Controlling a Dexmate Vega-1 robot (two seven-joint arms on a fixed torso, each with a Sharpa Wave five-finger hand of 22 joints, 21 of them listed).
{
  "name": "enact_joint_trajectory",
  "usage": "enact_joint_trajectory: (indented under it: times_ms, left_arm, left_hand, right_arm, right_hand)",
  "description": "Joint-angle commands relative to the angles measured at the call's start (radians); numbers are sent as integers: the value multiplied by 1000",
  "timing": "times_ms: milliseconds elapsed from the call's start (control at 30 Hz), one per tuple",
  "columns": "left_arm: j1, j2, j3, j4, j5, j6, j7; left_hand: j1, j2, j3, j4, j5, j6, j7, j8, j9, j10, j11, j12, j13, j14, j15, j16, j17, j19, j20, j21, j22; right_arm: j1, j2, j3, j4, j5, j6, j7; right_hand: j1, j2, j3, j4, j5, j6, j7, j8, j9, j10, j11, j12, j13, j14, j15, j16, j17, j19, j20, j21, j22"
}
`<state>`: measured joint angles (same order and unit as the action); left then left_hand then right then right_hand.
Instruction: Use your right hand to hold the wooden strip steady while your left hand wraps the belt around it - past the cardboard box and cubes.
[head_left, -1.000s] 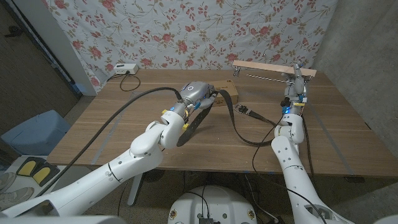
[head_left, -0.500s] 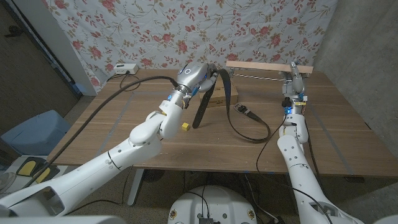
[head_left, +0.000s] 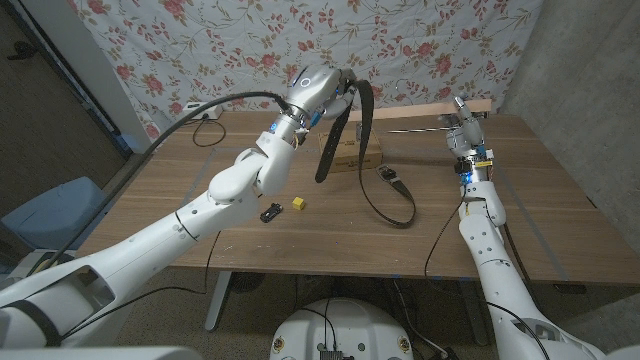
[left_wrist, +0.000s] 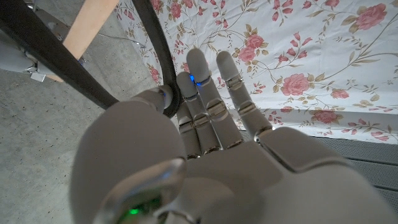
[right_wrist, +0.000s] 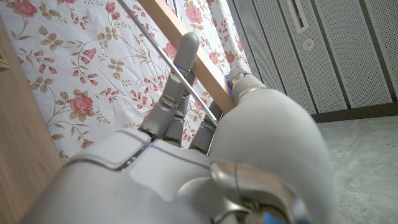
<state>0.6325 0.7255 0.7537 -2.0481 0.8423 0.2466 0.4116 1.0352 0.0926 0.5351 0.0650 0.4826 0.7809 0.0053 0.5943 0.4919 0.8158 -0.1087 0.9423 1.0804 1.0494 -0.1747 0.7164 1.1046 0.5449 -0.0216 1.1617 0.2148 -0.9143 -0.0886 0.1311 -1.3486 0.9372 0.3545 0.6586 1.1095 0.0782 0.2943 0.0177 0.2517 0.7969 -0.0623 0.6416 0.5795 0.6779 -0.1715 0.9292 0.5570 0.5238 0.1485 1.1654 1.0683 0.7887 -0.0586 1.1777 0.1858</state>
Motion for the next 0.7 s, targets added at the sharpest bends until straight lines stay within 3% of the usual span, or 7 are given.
enact_joint_trajectory:
  times_ms: [33, 367, 700]
  left_arm:
    - [-95, -20, 23, 37, 51, -22, -31]
    - [-176, -12, 38, 13, 178, 2, -133]
    - [-269, -52, 47, 87, 255, -16, -129]
  left_hand:
    - [33, 26, 8, 5, 9, 41, 13, 51, 210, 49, -40, -2, 5, 2, -17, -7, 4, 3, -4, 8, -1]
    - [28, 15, 2, 17, 18, 34, -3, 55, 225, 36, -44, -5, 31, -40, -12, -25, 37, -46, 0, 10, -5]
    - [29, 16, -1, 25, 26, 35, -6, 50, 217, 41, -49, -22, 22, -37, -16, -35, 52, -53, -7, 21, -11]
  right_arm:
    - [19, -16, 11, 34, -1, -66, 92]
    - [43, -5, 28, 64, -3, -86, 117]
    - [92, -2, 45, 136, 32, -173, 202]
  right_hand:
    - [-89, 83, 53, 44, 5, 140, 138, -2, 4, 388, 163, 16, 159, 568, -362, 70, 163, -53, -90, 10, 1]
    - [-90, 83, 55, 42, 6, 143, 140, -2, 9, 391, 163, 16, 157, 566, -362, 78, 163, -53, -89, 15, 0]
    - [-90, 84, 58, 40, 7, 147, 143, -5, 7, 394, 162, 18, 157, 567, -361, 87, 163, -53, -89, 20, -1]
